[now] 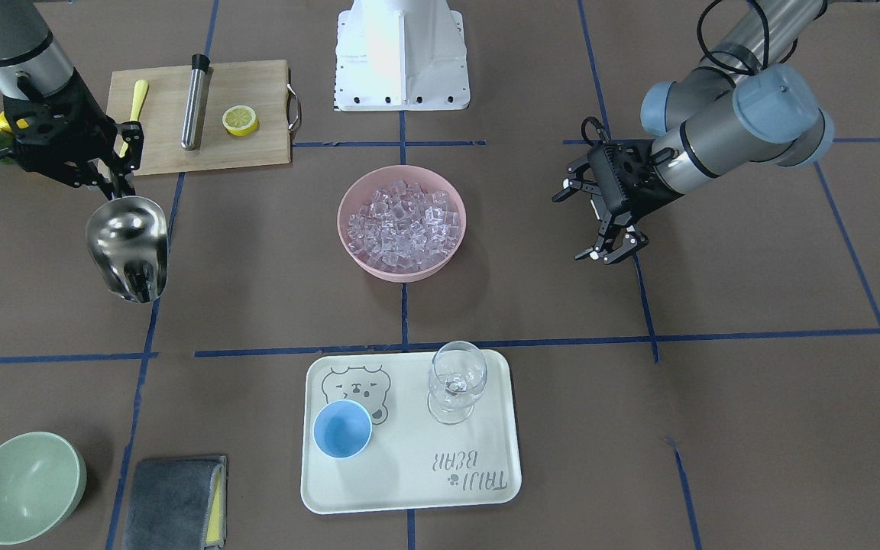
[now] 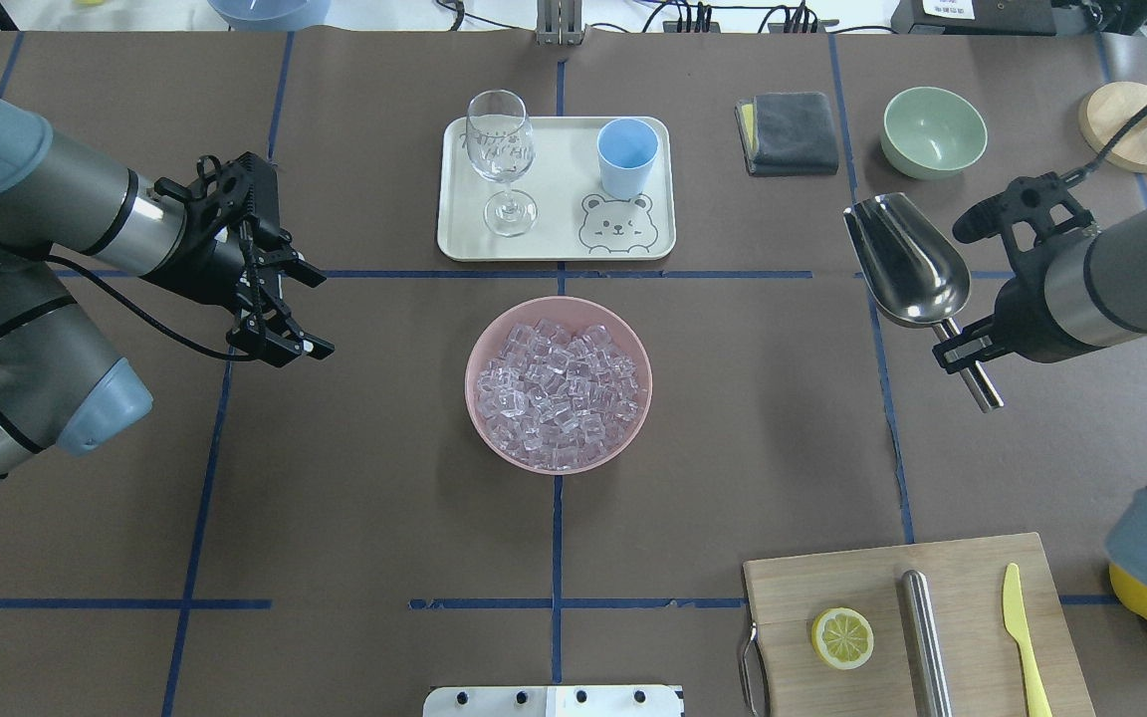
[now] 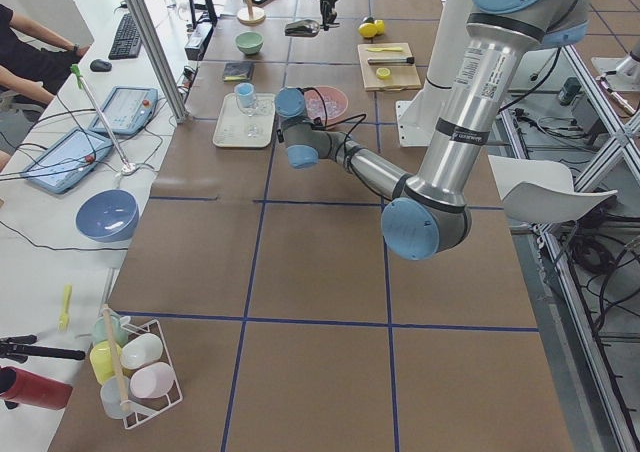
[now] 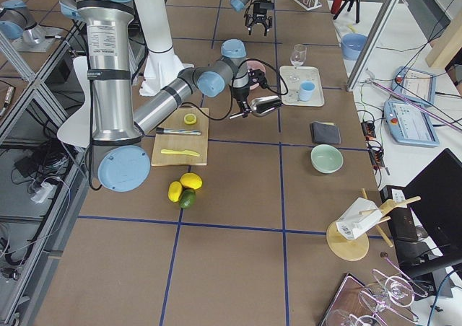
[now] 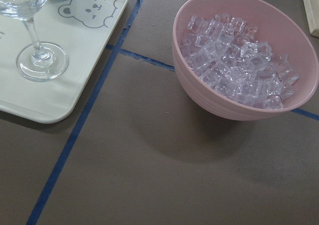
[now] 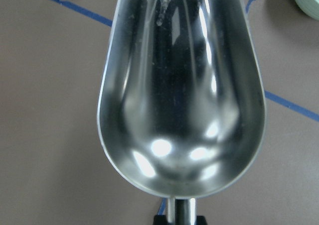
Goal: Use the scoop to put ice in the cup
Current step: 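Lift the metal scoop with the right gripper and carry it toward the pink bowl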
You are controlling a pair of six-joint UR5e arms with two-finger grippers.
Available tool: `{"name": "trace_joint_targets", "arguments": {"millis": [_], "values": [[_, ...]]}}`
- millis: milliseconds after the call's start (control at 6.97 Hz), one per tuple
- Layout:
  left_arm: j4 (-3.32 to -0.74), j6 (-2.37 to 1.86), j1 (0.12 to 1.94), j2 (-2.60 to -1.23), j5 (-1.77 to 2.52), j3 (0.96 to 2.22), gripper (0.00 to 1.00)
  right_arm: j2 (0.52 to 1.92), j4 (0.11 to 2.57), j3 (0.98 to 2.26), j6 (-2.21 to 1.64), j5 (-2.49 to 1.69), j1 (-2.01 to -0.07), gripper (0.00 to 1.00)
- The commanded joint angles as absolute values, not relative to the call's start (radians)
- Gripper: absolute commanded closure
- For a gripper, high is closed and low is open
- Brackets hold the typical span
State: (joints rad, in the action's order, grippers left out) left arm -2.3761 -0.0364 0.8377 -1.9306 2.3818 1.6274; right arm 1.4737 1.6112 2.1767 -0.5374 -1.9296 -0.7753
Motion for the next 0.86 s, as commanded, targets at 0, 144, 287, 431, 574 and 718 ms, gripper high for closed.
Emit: {"name": "trace_joint_targets", "arguments": {"millis": [0,144,287,431,574,718], "values": [[-2.403,-0.028,0.836,-1.948,2.381,1.625,0.0,1.233,2.029,2.174,-0.31,-1.846,-0.736,1.0],[-2.481,-0.029,0.835,-1.947,2.379,1.608,0.0,1.121,2.201,2.163,-0.138,-1.801,-0.732,1.0],[-2.505,-0.028,0.821,-1.947,2.379,1.588,0.0,1.061,2.254,2.143,0.031,-1.786,-0.735,1.0],[-2.507,-0.028,0.784,-1.95,2.379,1.585,0.0,1.017,2.253,2.143,0.122,-1.752,-0.739,1.0],[-2.507,-0.028,0.764,-1.956,2.367,1.582,0.0,1.006,2.273,2.166,0.142,-1.753,-0.761,1.0],[-2.51,-0.028,0.747,-1.959,2.34,1.58,0.0,0.99,2.339,2.166,0.165,-1.743,-0.715,1.0]]}}
